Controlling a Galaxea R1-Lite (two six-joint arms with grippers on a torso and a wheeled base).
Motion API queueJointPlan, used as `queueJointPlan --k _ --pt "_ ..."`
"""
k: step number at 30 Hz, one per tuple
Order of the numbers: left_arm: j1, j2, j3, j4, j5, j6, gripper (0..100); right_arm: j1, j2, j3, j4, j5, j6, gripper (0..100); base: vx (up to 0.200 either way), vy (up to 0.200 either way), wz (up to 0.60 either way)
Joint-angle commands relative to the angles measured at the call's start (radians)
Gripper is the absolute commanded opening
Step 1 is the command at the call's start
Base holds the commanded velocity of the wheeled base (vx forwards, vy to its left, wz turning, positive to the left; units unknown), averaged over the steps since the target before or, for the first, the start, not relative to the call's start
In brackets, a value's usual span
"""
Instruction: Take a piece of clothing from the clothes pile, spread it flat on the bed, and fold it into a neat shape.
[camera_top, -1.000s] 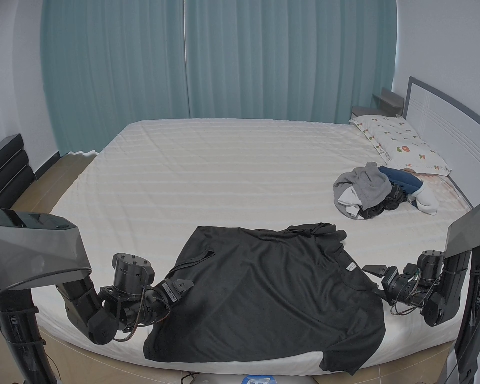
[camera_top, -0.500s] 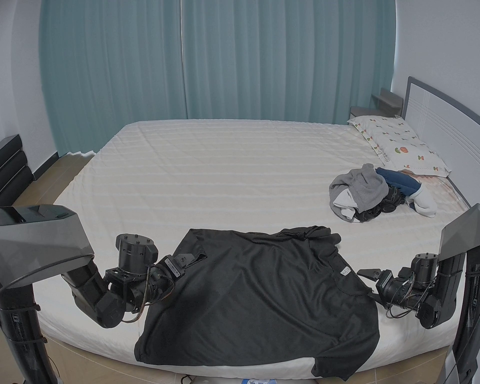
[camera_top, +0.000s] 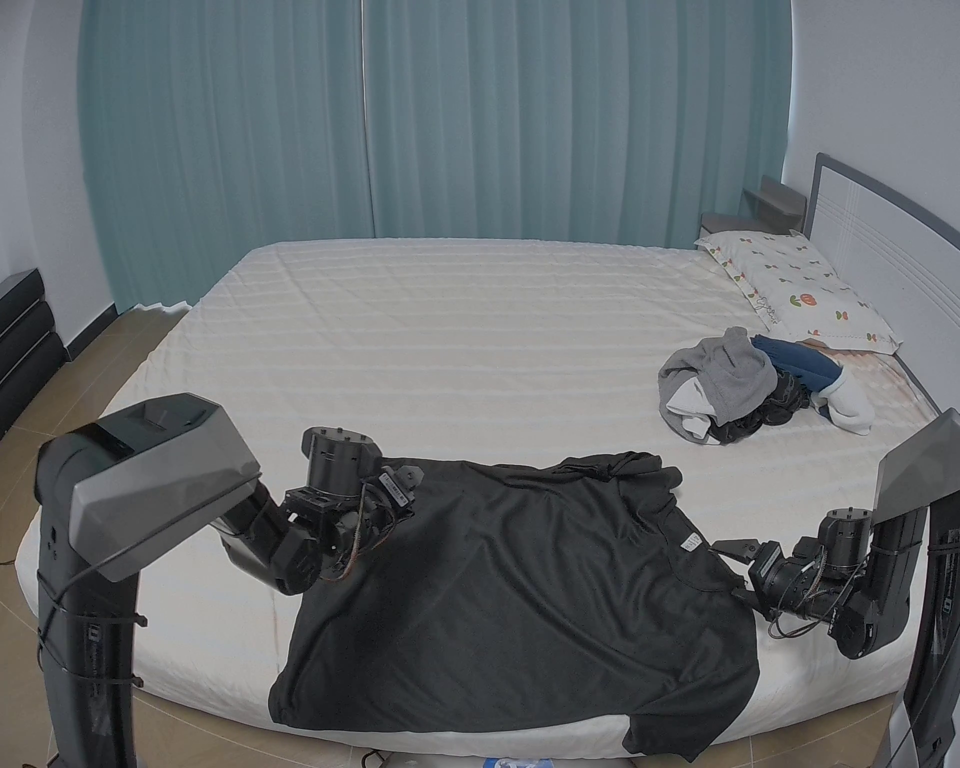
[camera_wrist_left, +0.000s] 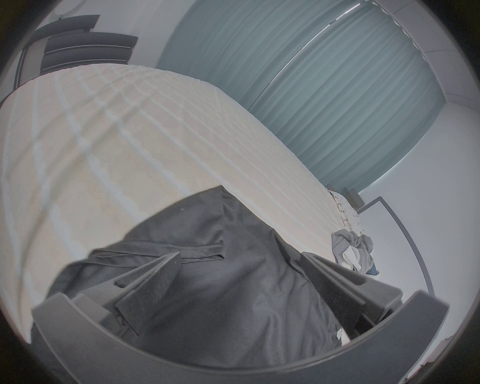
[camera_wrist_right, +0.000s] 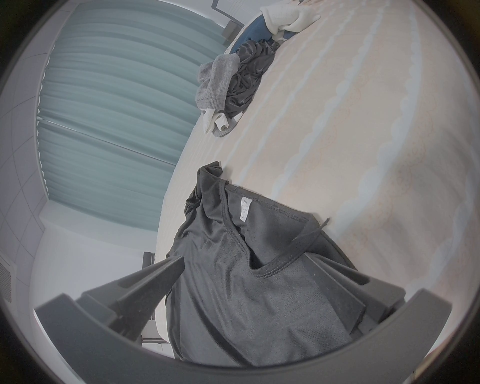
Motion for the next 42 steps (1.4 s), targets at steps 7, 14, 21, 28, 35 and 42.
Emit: queueJointPlan --k 7,14,21,28,35,42 --pt "-0.030 0.181 -0.199 0.075 0.014 -0.051 100 0.003 0.005 0.000 -0.009 -0.013 0.001 100 0.000 0.000 0.00" --pt "-0.028 0.189 -0.223 0.082 0.014 -0.063 100 0.003 0.005 0.003 -0.009 -0.013 0.001 100 0.000 0.000 0.00" --pt "-0.024 0.209 -0.283 0.159 0.020 -0.063 100 0.003 0.005 0.001 -0.009 -0.013 0.001 100 0.000 0.000 0.00" --pt "-0.018 0.214 -0.300 0.162 0.067 -0.063 0 0.003 0.005 0.003 -0.009 -0.015 0.001 100 0.000 0.000 0.00" --pt "0.018 0.208 -0.320 0.161 0.086 -0.063 0 0.003 0.005 0.003 -0.009 -0.015 -0.001 100 0.000 0.000 0.00" --pt "0.087 0.200 -0.344 0.159 0.087 -0.063 0 0.004 0.005 0.003 -0.009 -0.015 -0.001 100 0.000 0.000 0.00"
